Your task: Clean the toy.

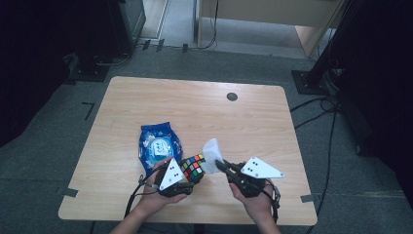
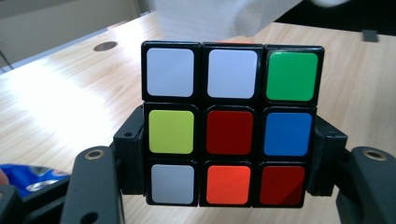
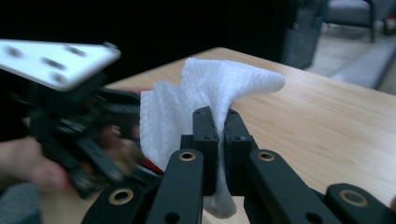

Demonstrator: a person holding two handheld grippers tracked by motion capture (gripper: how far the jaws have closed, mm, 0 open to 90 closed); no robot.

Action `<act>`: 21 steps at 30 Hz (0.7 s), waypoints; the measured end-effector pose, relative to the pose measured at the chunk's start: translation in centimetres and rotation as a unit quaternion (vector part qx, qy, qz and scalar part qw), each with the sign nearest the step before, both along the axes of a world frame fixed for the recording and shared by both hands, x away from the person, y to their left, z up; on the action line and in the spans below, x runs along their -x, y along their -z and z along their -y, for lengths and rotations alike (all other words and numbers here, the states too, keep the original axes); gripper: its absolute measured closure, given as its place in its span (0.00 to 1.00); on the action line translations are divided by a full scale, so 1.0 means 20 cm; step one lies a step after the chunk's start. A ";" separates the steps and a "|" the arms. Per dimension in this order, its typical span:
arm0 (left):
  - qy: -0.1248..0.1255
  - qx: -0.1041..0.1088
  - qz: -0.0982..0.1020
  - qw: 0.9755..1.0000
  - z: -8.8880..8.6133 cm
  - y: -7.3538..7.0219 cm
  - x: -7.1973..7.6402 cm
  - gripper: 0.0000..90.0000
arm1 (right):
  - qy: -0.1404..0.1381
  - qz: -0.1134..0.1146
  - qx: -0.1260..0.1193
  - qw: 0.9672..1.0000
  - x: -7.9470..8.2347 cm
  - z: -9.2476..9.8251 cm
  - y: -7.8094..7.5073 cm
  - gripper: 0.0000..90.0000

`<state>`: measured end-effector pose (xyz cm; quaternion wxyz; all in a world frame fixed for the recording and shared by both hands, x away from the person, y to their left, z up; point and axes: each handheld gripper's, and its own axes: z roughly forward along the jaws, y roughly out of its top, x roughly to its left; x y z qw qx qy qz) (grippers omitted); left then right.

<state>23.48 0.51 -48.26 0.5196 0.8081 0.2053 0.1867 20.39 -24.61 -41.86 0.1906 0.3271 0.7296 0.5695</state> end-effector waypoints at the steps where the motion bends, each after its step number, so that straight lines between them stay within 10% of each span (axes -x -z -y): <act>1: 0.003 0.000 -0.001 1.000 0.01 0.00 0.00 0.37 | -0.008 0.004 -0.004 1.000 0.01 -0.03 -0.01 0.98; 10: 0.025 0.012 0.022 0.999 0.05 -0.03 0.07 0.37 | -0.014 -0.027 -0.018 0.999 -0.02 -0.11 0.07 0.97; 21: 0.009 0.038 0.017 0.999 -0.02 -0.06 0.03 0.38 | 0.074 -0.049 0.048 0.995 -0.08 -0.02 0.16 0.97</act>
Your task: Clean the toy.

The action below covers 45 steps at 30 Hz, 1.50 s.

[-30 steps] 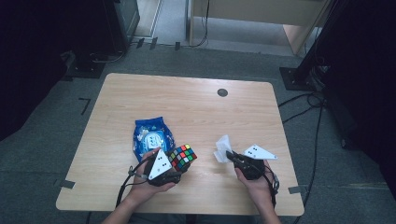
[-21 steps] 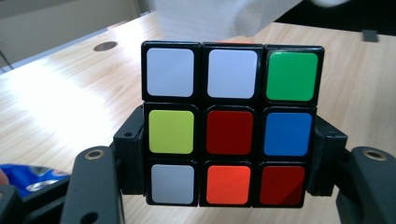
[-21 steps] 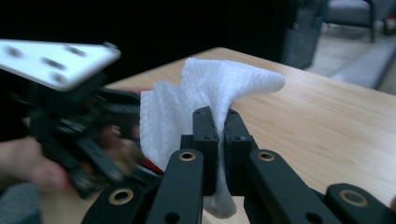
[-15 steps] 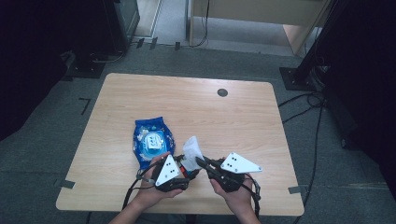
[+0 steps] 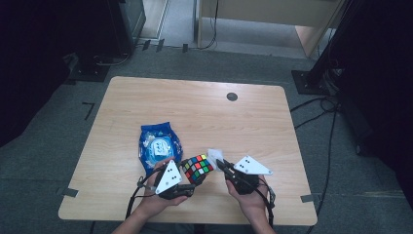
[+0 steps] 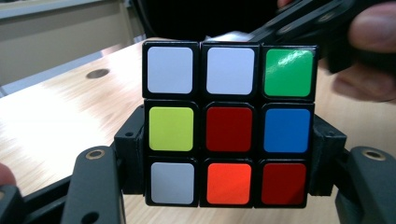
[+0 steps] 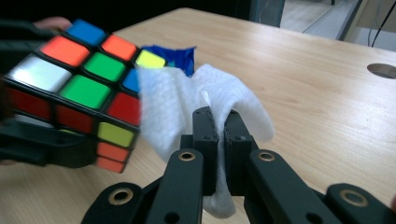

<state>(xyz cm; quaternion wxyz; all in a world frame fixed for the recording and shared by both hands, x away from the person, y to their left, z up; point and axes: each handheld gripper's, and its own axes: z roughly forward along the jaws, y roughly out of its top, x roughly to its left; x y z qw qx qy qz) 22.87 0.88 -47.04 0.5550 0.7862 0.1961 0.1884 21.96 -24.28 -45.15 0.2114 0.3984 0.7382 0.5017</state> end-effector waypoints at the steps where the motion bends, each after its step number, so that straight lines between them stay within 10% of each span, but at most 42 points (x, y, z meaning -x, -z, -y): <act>1: -0.003 -0.003 -0.004 1.000 -0.01 0.01 -0.01 0.38 | 0.000 0.003 -0.008 1.000 0.01 0.01 -0.01 0.97; 5: -0.010 -0.014 -0.015 1.000 0.00 0.03 -0.03 0.38 | -0.051 0.046 -0.053 0.996 0.08 -0.03 -0.11 0.97; 10: 0.009 -0.027 -0.002 1.000 0.05 0.04 0.01 0.38 | -0.111 0.066 -0.053 0.990 0.15 -0.14 -0.16 0.97; 24: 0.010 -0.010 -0.002 1.000 0.02 0.00 0.01 0.38 | -0.082 0.043 -0.065 0.994 0.09 -0.08 -0.09 0.96; 28: 0.011 -0.009 -0.004 1.000 0.02 0.00 0.01 0.38 | -0.074 0.006 -0.071 0.995 0.04 -0.04 -0.05 0.96; 33: 0.014 0.013 0.006 1.000 0.00 -0.03 0.01 0.38 | -0.030 -0.047 0.020 0.998 -0.04 0.00 0.08 0.96; 36: 0.005 0.009 0.005 1.000 -0.02 -0.03 0.00 0.38 | 0.001 -0.062 0.016 0.998 -0.07 0.05 0.12 0.97; 45: -0.005 0.008 0.003 1.000 -0.04 -0.03 -0.02 0.38 | 0.054 -0.035 0.009 0.998 -0.07 0.18 0.07 0.97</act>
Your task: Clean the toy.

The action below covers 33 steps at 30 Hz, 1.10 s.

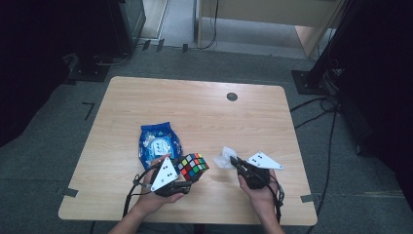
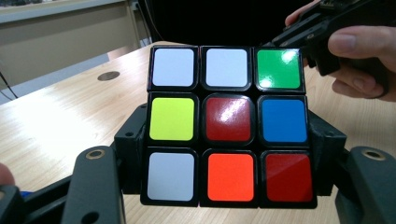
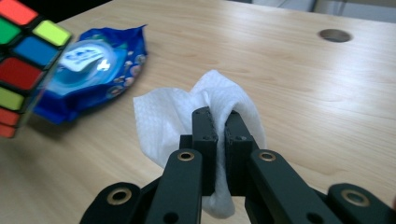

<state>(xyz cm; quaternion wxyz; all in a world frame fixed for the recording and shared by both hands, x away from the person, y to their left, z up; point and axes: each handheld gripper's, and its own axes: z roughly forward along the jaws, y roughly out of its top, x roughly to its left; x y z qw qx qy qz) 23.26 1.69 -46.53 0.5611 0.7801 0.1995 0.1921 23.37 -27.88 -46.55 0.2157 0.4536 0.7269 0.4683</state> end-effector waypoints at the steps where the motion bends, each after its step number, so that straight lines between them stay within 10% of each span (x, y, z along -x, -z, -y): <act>1: -0.001 0.000 -0.001 1.000 0.00 0.00 0.00 0.38 | 0.011 0.004 0.002 1.000 0.00 0.02 0.00 0.97; 8: -0.005 0.003 -0.009 1.000 -0.01 0.01 -0.02 0.38 | 0.038 0.012 -0.004 0.999 -0.01 0.08 0.00 0.93; 11: -0.008 0.003 -0.013 1.000 -0.02 0.01 -0.03 0.38 | 0.042 0.021 -0.017 0.999 0.00 0.09 -0.01 0.65; 18: -0.018 0.009 -0.032 0.999 -0.03 0.01 -0.05 0.38 | -0.052 0.054 -0.025 0.997 0.02 0.01 -0.01 0.40; 25: -0.024 0.017 -0.052 0.998 -0.03 -0.02 -0.07 0.38 | -0.169 0.082 -0.022 0.982 0.07 -0.15 0.03 0.31; 33: -0.025 0.022 -0.088 0.996 -0.01 -0.05 -0.08 0.38 | -0.178 0.178 0.030 0.967 0.11 -0.32 0.07 0.23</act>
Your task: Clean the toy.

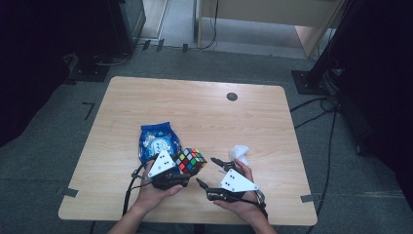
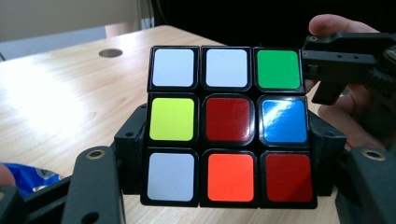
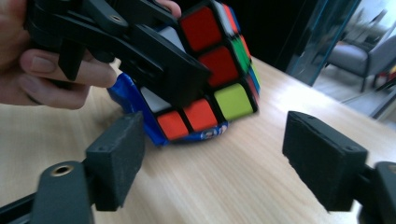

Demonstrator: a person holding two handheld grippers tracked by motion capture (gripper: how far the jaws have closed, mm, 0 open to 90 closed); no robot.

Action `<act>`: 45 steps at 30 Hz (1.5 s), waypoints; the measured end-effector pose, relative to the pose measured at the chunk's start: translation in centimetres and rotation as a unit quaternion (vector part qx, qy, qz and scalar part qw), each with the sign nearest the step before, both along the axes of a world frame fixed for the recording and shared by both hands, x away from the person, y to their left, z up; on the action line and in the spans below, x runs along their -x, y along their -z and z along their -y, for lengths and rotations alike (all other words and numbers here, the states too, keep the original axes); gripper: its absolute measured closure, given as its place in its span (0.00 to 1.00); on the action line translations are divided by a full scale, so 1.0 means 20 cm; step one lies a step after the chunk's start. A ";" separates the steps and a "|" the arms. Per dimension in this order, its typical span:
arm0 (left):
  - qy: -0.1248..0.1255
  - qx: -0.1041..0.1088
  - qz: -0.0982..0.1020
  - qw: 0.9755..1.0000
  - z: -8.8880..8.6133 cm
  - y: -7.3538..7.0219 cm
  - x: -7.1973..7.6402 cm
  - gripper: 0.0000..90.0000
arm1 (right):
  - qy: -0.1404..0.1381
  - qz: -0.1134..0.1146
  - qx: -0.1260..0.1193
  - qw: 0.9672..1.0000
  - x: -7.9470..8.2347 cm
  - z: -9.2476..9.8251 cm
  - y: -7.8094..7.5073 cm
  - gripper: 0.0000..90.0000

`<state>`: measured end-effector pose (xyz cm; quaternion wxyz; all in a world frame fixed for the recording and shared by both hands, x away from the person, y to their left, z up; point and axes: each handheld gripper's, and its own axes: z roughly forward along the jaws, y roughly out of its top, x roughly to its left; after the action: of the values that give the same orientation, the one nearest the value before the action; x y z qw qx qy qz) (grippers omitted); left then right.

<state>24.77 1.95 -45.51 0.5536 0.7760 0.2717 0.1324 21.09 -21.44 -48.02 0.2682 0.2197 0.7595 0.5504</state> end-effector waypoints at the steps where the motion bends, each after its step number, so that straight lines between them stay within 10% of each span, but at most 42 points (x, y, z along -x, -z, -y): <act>1: 0.000 0.000 -0.005 1.000 0.01 0.00 0.00 0.38 | 0.004 0.007 0.002 1.000 0.00 -0.01 0.00 0.22; 15: 0.009 0.011 -0.064 0.998 0.05 0.00 -0.01 0.38 | 0.047 0.074 0.059 0.994 0.04 -0.11 0.03 0.33; 31: 0.038 0.071 -0.088 0.993 0.00 -0.02 -0.04 0.26 | 0.024 0.006 0.028 0.999 0.04 -0.07 -0.04 0.38; 39: 0.045 0.147 -0.083 0.985 -0.10 -0.06 -0.06 0.26 | 0.038 -0.025 0.004 0.999 0.01 -0.01 -0.05 0.39; 43: 0.044 0.145 -0.076 0.985 -0.12 -0.05 -0.07 0.25 | 0.047 -0.045 -0.006 0.998 -0.01 0.02 -0.05 0.39; 45: 0.033 0.109 -0.052 0.992 -0.12 -0.04 -0.07 0.24 | 0.056 -0.058 -0.011 0.997 -0.02 0.04 -0.05 0.39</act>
<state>26.18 4.29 -44.78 0.6241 0.7252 0.2877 0.0428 21.57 -22.15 -47.08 0.2516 0.2963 0.7544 0.5289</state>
